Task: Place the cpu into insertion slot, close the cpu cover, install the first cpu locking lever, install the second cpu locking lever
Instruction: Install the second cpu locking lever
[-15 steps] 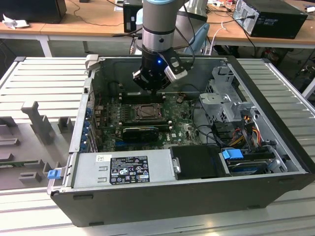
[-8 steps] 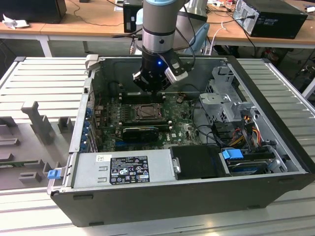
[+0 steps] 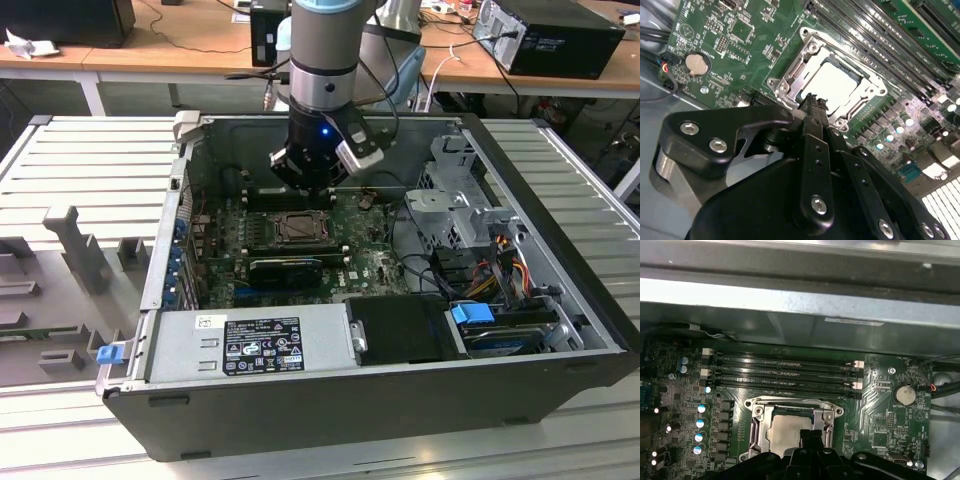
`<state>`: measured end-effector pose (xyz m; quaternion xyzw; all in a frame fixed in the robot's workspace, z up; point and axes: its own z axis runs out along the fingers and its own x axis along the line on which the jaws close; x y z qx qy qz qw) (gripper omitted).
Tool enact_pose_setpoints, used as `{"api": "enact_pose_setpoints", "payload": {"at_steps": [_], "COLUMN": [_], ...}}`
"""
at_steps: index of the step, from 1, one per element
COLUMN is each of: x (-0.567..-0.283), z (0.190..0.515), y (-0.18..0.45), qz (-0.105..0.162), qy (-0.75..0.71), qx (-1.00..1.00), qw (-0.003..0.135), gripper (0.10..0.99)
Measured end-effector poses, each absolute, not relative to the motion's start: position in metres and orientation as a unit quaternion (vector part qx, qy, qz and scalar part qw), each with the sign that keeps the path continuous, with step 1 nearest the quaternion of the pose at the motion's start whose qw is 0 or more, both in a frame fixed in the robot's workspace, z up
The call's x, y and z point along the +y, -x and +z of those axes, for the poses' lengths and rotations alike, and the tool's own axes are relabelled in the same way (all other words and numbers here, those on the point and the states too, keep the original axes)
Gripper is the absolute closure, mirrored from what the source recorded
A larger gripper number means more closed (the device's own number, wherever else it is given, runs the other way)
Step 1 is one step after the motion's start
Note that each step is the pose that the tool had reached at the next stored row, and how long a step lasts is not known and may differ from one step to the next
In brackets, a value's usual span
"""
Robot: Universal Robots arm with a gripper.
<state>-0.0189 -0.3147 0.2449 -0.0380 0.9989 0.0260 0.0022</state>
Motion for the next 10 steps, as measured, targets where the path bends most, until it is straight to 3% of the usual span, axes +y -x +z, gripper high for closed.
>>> {"api": "enact_pose_setpoints", "payload": {"at_steps": [10], "x": [-0.337], "z": [0.252], "y": [0.019], "qz": [0.026], "qy": [0.038], "qx": [0.999], "qw": [0.002], "gripper": [0.98]}}
